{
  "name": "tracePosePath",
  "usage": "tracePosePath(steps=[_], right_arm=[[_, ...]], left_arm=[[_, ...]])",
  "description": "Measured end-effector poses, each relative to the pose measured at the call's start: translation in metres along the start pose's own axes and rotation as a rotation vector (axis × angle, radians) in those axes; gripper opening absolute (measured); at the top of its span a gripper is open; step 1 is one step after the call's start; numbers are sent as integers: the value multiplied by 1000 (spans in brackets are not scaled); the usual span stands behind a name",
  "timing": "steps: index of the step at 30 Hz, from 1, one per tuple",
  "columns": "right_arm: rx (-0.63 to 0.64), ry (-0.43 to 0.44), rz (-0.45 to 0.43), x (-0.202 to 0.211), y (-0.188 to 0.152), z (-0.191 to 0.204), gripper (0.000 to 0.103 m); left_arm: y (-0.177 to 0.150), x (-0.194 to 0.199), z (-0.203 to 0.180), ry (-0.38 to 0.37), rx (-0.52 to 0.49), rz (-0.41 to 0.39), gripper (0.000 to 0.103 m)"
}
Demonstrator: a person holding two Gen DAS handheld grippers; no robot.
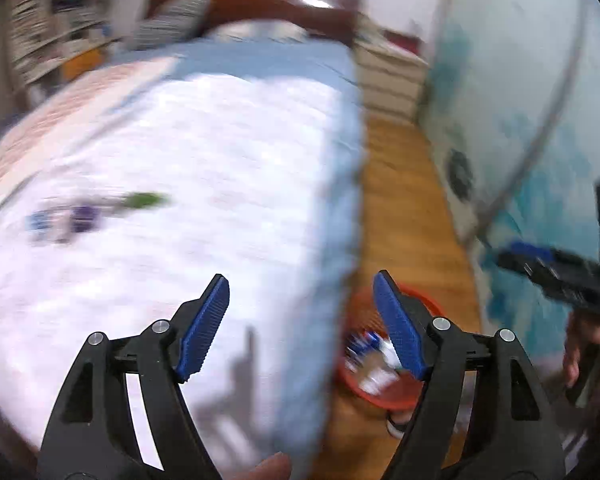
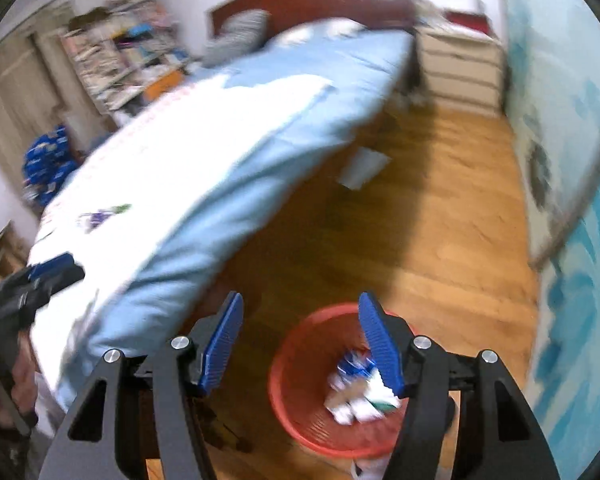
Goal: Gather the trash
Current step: 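Drop the cardboard from the left gripper and green bag from the right gripper into the red wastebasket, then grasp the green scrubber with the right gripper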
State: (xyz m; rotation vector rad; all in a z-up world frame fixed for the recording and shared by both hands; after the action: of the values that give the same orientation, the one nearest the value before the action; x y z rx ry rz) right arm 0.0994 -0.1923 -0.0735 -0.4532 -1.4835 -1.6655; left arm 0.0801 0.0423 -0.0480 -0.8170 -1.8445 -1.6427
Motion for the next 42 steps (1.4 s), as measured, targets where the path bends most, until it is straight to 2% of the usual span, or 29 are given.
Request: tracePosePath(steps=[4,7,11,18,23,28,31,34,42], right_arm=[[127,133,-26,-19,27,86,61],[209,190,-18,-40,47,146,61],[299,236,4,-77,75,215,59],[358,264,39,-123,105,278,58],[405,235,93,-171,118,305,57],[371,193,187,-236,129,303,56],[378,176,248,-265,125,306,48],[409,161,268,-278,121,314,34],[398,179,247,-267,122,314,28]], left_arm=[[12,25,96,114,142,-68,75],[14,30,145,179,220,-80,75],[18,29,178,206,263,-82,75],[15,25,205,218,303,-70,75],[8,26,217,199,337,-48,75],[11,21,219,191,331,-40,75],[12,17,217,183,325,-29,75],[14,14,214,175,313,-28,75],[16,10,211,155,318,-24,75]])
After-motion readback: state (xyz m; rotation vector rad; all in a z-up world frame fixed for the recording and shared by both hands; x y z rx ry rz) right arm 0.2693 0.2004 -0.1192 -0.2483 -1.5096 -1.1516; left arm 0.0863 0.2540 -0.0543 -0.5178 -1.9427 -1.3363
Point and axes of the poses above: each gripper's, at about its wrist camera, not at the fingertips, and x roughly against the way its jaws point, z to its left, y to its top, the point moved 4 cm from there along -x, roughly the way its jaws point, and after that the axes turned 3 degrees about x, right-handed, at the moved point
